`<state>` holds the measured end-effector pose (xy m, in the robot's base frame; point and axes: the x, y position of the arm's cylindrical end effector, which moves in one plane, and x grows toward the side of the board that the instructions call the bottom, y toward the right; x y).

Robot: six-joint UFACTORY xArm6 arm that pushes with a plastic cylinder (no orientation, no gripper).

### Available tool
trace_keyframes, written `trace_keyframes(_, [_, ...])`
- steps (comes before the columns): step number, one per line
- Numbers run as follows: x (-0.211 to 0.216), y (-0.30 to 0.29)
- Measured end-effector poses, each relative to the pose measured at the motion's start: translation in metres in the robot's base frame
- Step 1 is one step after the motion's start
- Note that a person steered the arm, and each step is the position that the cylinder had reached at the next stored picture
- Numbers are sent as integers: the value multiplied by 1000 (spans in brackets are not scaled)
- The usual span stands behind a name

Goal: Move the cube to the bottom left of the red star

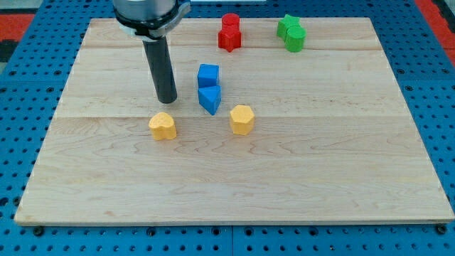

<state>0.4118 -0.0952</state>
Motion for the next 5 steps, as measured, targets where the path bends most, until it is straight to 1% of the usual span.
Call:
trace_keyframes(2, [2, 65])
trace_keyframes(3, [-1, 28])
trace_keyframes(4, [-19, 7])
trace_keyframes(5, [-82, 3])
